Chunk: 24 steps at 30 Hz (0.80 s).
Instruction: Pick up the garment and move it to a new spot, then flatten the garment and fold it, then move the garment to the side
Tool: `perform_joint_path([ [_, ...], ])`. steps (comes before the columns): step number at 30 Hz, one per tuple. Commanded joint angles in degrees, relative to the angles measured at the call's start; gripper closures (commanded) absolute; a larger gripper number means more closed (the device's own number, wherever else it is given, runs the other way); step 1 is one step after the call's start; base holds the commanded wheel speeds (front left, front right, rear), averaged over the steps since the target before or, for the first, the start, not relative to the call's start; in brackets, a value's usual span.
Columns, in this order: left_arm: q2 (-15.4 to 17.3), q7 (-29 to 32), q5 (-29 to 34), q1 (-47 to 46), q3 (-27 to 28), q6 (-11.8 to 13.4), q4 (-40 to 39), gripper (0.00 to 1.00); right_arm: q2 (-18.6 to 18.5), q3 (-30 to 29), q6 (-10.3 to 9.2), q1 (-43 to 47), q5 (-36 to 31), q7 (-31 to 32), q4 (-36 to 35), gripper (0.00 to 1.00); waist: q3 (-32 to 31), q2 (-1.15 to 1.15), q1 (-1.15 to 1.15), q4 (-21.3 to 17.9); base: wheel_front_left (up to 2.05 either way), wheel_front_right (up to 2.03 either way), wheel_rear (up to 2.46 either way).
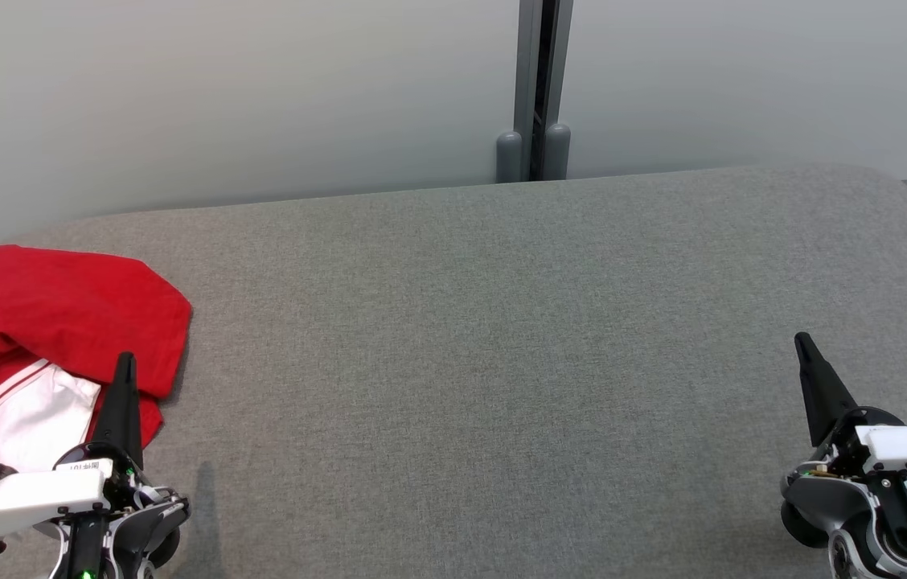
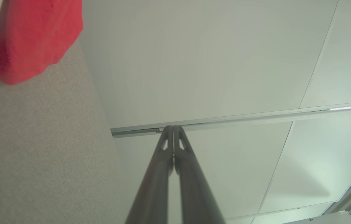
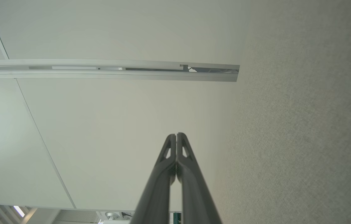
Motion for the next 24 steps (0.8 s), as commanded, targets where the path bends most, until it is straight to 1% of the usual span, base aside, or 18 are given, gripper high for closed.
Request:
perform_joint_path([
  [1, 0.3, 0.0, 0.1, -0.7, 0.1, -0.2, -0.1, 1.0, -0.2, 0.0, 0.02, -0.4, 0.2, -0.1, 0.0, 1.0, 0.0, 0.0, 0.0, 0.0, 0.0, 0.0, 0.0],
  [23, 0.3, 0.0, 0.1, -0.7, 0.1, -0.2, -0.1, 1.0, -0.2, 0.0, 0.02, -0.4, 0.2, -0.1, 0.0, 1.0, 0.0, 0.0, 0.0, 0.0, 0.0, 0.0, 0.0],
  [24, 0.0, 0.0, 0.0, 0.1, 0.0, 0.0, 0.2, 0.0, 0.0, 0.0, 0.01, 0.1, 0.0, 0.0, 0.1, 0.0, 0.0, 0.0, 0.0, 0.0, 0.0, 0.0, 0.0],
])
